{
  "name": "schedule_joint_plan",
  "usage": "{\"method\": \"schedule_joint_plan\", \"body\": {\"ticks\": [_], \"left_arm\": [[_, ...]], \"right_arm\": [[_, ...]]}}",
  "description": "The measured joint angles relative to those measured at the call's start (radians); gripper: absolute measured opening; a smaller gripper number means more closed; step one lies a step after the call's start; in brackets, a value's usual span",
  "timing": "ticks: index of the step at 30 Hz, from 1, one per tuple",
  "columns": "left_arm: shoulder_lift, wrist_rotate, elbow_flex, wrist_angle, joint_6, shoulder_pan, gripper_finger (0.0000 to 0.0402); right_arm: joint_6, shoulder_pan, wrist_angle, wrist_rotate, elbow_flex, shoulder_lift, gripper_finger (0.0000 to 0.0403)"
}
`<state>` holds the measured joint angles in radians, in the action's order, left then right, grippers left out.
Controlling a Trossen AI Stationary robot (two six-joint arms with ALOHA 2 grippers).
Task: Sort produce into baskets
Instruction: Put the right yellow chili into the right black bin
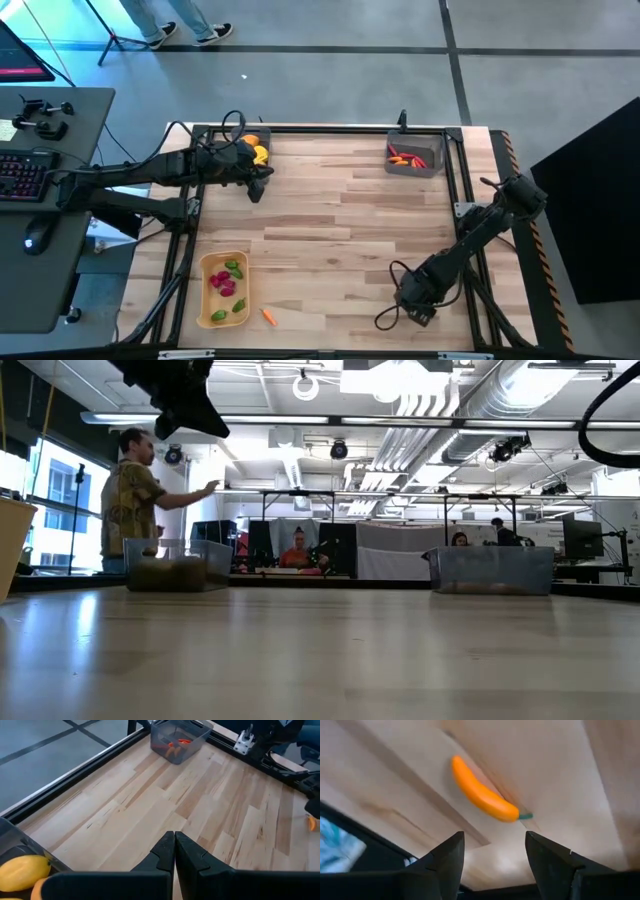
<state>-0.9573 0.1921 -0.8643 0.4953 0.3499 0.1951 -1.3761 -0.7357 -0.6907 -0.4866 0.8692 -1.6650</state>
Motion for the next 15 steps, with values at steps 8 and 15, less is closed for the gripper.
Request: {"method": "schedule_joint_plan", "body": {"ticks": [8,15], "left_arm": [[0.0,0.0,0.0,0.0,0.012,0.0,0.0],[0.0,0.0,0.0,0.001,0.015,0.0,0.0]], "right_arm": [[0.389,0.003,-0.056,0.017,0.0,0.0,0.0199],[0.408,0.003,-0.027,0.092,0.0,0.0,0.0199]]}}
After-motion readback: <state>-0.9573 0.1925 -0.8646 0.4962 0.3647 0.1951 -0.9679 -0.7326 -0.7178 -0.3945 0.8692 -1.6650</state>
